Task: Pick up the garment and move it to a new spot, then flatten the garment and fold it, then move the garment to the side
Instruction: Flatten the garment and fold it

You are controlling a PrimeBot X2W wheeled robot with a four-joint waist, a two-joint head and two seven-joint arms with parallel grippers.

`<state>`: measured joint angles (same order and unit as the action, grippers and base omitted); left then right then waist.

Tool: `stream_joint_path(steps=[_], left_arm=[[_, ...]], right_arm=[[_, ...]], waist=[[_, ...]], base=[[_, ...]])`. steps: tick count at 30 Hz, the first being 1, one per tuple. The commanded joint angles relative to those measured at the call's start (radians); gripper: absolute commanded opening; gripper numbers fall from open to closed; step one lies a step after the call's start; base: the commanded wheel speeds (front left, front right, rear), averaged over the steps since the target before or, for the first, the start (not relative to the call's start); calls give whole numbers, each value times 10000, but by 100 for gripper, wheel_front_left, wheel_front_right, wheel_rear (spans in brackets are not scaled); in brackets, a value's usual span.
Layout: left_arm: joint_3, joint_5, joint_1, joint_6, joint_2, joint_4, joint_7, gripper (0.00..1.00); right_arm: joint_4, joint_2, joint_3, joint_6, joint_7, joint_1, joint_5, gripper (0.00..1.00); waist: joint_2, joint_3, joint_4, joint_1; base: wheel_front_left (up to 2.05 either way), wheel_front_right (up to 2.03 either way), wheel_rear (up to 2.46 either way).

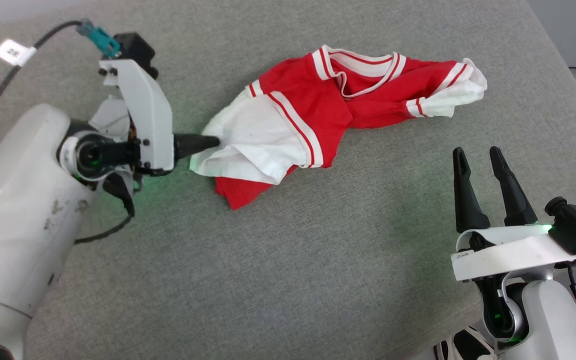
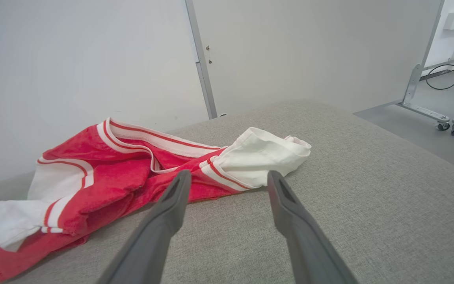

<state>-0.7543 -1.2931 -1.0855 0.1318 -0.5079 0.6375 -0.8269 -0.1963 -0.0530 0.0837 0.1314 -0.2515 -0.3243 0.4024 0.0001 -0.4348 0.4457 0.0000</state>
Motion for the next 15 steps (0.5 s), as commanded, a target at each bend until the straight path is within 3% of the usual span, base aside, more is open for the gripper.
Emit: stream_joint_path(steps=[1,15], left_arm=[[-137,-52,52,-26,25,13,-61,0],[-441,-601,-406,-22,-324,-1036,579,0]], right_arm=[[-25,32,3,-10,-67,-150,-62,100],[84,29,-350,-10,59,271,-206,100]], waist=[[-1,69,-74,0],[-1,706,-974,0]], base=[[0,0,0],[0,0,0]])
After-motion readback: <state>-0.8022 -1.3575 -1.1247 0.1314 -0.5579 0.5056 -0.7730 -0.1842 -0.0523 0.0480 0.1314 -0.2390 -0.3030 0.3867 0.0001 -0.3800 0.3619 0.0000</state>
